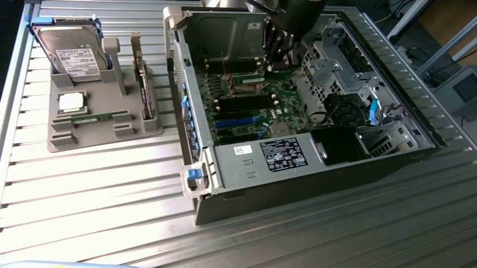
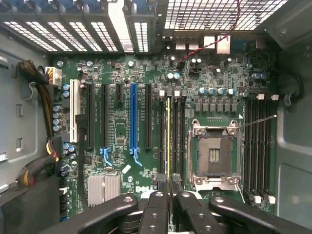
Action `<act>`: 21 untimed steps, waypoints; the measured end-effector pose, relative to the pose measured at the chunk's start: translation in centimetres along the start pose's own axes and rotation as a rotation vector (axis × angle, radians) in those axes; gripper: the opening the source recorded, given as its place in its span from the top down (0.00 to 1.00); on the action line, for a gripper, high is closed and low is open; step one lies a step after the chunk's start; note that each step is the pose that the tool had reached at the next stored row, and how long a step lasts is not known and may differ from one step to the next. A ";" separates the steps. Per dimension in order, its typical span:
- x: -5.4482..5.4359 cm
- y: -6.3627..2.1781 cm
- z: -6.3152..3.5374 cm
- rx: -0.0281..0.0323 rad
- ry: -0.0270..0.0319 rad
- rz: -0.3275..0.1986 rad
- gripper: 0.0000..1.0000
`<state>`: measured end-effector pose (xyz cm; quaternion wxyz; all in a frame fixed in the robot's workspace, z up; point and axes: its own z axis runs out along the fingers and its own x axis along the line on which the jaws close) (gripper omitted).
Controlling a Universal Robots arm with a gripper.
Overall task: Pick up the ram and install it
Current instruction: 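Insert the ram into the slot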
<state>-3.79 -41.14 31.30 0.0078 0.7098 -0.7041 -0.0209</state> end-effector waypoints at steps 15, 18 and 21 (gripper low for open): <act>0.1 0.15 2.59 -0.0371 -0.0006 0.004 0.87; 0.1 0.10 2.78 -0.0815 -0.0009 0.004 0.87; 0.1 -0.84 2.90 -0.0882 -0.0011 0.005 0.87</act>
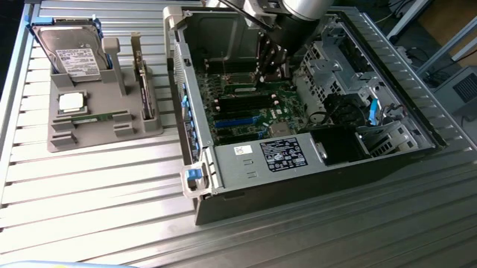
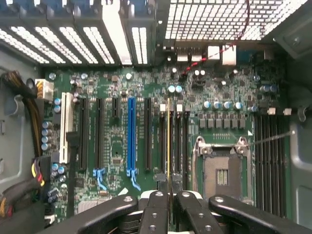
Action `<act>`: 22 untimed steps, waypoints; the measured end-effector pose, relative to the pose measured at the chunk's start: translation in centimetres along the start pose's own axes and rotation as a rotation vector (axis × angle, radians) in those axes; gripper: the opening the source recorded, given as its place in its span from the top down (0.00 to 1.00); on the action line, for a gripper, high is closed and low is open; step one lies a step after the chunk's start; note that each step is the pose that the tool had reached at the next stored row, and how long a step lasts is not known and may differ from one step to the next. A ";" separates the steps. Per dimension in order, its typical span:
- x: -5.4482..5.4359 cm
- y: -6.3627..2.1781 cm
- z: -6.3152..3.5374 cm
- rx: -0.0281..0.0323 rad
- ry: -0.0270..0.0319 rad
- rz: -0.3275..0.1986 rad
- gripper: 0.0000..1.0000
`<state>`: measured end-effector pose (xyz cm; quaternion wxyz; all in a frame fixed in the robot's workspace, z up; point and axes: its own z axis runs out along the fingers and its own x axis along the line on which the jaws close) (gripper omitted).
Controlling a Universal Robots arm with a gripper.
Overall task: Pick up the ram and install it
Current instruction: 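Insert the ram into the slot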
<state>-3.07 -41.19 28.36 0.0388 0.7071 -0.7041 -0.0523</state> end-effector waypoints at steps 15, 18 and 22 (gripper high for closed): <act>0.2 -0.62 3.14 -0.0175 0.0001 0.000 0.87; 0.1 -0.94 3.43 -0.0201 0.0004 0.000 0.87; 0.1 -1.09 3.63 -0.0207 0.0004 0.000 0.87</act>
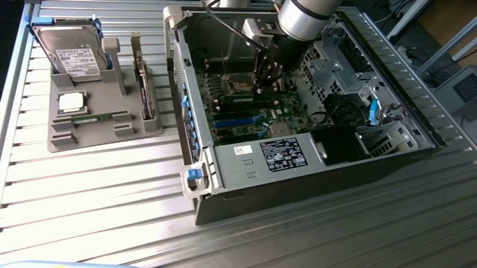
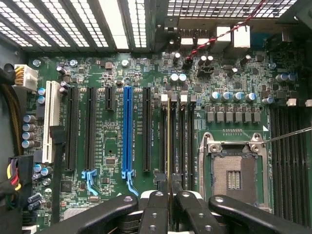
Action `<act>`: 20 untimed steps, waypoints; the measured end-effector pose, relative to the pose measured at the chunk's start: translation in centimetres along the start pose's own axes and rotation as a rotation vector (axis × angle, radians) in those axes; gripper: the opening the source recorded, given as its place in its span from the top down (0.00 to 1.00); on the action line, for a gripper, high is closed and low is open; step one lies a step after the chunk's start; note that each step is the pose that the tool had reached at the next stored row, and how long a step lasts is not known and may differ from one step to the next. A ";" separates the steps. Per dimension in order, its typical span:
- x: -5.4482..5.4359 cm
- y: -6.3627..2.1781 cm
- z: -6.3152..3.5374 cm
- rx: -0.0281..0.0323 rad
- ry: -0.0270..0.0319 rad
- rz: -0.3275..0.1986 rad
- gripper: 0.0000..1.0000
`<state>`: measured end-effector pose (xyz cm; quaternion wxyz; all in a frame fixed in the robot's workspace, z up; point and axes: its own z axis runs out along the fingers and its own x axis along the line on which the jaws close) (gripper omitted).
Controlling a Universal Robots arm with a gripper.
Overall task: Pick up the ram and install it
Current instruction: 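Insert the ram into the slot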
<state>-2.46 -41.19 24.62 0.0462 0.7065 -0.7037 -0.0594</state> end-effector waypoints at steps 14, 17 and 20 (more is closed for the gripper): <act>0.0 -0.13 0.37 -0.0008 -0.0001 0.000 0.87; 0.1 -0.11 0.30 -0.0008 -0.0001 0.000 0.87; 0.2 -0.11 0.29 -0.0008 0.0000 0.000 0.87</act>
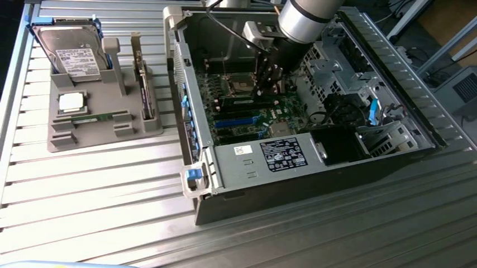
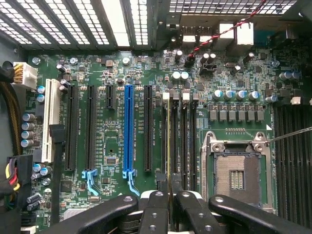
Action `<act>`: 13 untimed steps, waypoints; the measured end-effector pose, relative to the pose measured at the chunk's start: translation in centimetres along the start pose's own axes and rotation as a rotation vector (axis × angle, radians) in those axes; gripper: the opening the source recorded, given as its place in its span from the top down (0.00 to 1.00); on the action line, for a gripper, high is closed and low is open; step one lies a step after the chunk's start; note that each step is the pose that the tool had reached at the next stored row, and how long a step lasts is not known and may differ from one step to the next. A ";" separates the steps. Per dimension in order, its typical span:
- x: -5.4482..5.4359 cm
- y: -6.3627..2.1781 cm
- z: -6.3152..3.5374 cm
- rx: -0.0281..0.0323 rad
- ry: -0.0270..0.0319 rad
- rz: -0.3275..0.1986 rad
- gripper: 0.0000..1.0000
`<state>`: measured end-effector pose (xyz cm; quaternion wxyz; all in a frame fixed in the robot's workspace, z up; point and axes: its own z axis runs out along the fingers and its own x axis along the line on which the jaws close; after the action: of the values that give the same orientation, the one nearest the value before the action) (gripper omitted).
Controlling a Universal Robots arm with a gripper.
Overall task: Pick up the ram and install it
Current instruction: 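Insert the ram into the slot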
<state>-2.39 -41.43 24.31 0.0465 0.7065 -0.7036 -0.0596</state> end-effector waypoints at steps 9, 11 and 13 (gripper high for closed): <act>0.0 -0.02 0.13 -0.0001 0.0016 0.000 0.87; -0.1 -0.02 0.13 -0.0001 0.0022 0.000 0.87; -0.1 -0.02 0.13 -0.0001 0.0022 0.000 0.87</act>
<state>-2.39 -41.33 24.18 0.0473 0.7065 -0.7037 -0.0589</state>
